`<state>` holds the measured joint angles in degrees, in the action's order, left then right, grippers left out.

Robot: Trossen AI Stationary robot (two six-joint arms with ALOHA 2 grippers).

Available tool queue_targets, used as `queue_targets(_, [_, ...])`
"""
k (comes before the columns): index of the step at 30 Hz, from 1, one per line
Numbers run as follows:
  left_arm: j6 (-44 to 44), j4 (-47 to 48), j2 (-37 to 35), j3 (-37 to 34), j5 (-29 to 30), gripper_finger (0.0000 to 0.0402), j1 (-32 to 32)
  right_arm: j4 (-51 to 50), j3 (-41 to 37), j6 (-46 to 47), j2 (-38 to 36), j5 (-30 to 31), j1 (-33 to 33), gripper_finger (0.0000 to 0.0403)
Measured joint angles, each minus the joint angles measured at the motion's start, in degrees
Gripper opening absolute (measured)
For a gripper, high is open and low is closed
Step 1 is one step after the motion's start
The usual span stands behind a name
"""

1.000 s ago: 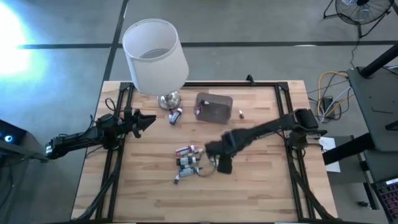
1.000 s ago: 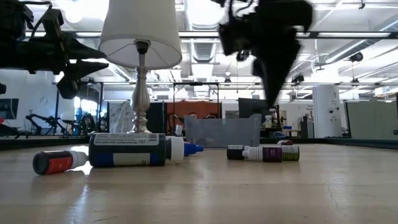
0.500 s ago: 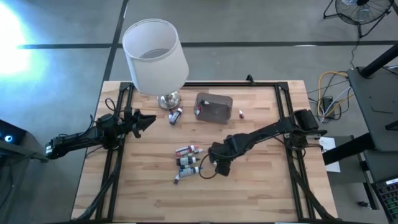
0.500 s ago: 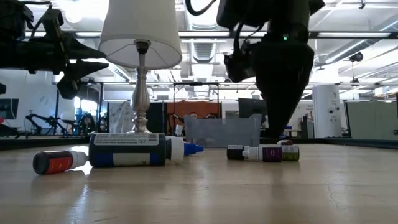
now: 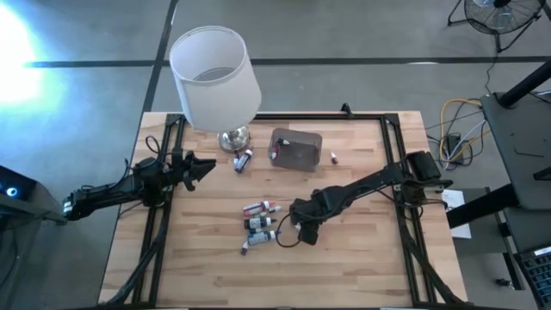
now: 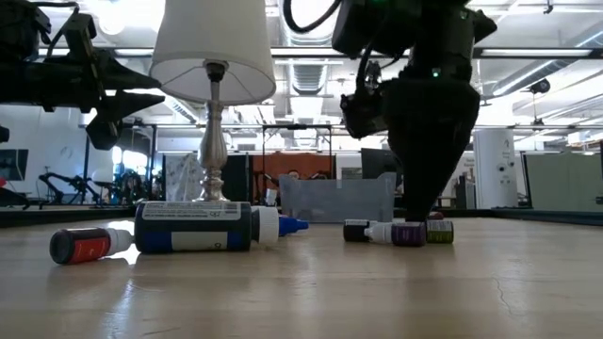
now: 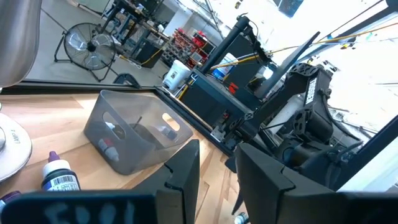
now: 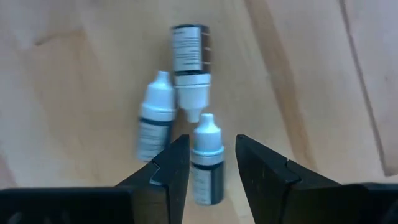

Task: Pick & Place food coloring
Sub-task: Put the right small green food coloring bottle into the bin

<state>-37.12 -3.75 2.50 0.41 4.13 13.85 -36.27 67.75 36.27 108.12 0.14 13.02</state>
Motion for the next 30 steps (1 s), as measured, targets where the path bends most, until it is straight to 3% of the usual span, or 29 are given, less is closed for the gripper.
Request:
queue_targets(11, [0.00,0.00,0.01,0.00,0.00,0.0085,0.01,3.63,-2.02,0.75,0.02,-0.19,-0.32,0.0109])
queue_targets(21, [0.00,0.00,0.01,0.01,0.01,0.0085,0.01,4.09,-3.61,0.42,-0.17,-1.79,-1.01,0.0061])
queue_targets(30, [0.00,0.00,0.01,0.00,0.00,0.0085,0.01,0.88,-0.76,4.12,-0.56,-0.93,-3.64,0.0050])
